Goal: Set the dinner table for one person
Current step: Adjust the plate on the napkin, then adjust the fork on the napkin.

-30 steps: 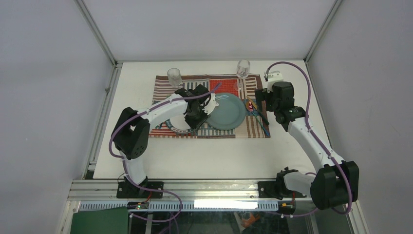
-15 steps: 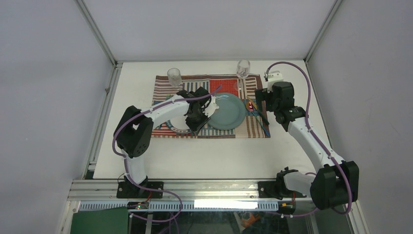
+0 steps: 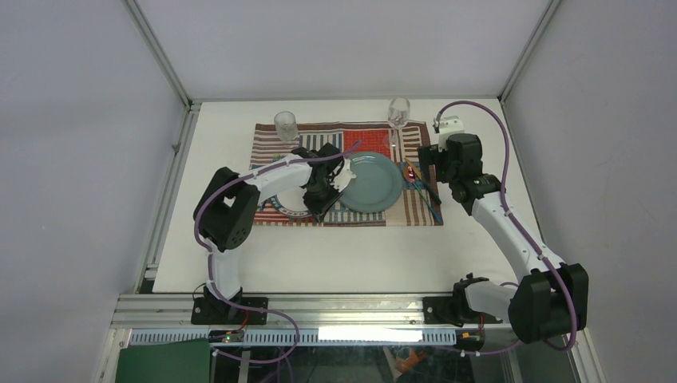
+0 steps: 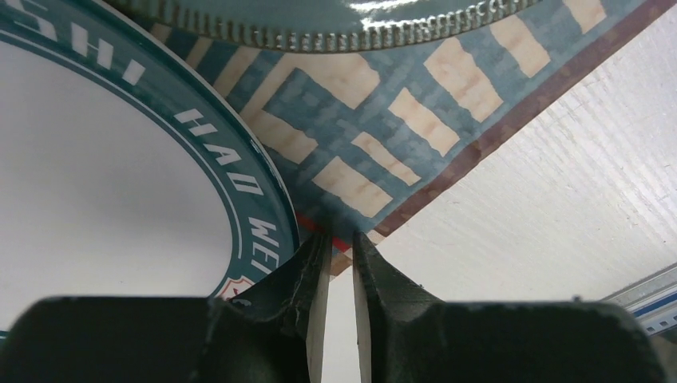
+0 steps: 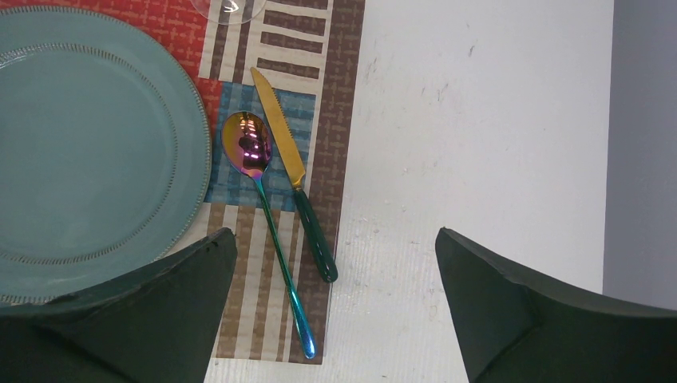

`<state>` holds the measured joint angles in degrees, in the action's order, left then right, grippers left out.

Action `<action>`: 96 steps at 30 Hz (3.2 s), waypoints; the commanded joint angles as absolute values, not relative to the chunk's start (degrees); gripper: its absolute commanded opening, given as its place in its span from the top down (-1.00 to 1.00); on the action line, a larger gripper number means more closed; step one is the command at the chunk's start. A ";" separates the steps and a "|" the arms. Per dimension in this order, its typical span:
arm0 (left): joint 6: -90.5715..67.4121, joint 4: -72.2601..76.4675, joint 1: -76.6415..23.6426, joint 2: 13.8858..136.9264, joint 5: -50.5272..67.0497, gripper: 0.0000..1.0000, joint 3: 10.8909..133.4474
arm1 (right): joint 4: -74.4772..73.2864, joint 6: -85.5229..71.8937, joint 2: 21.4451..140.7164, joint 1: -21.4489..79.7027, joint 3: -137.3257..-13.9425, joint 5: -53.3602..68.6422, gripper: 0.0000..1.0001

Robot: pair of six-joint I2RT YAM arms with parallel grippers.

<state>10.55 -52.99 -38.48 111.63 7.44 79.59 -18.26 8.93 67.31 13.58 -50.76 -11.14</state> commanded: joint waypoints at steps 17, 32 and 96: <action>12.41 -52.03 -33.30 110.29 9.04 0.64 84.02 | -16.04 9.31 65.63 13.11 -50.95 -11.16 -1.00; 15.08 -58.19 -18.31 92.11 6.34 0.55 85.46 | -16.32 9.36 66.27 13.11 -51.42 -10.11 -0.99; 24.06 -35.72 0.35 103.59 10.73 -0.13 67.42 | -17.71 9.14 68.31 13.10 -52.23 -9.05 -0.99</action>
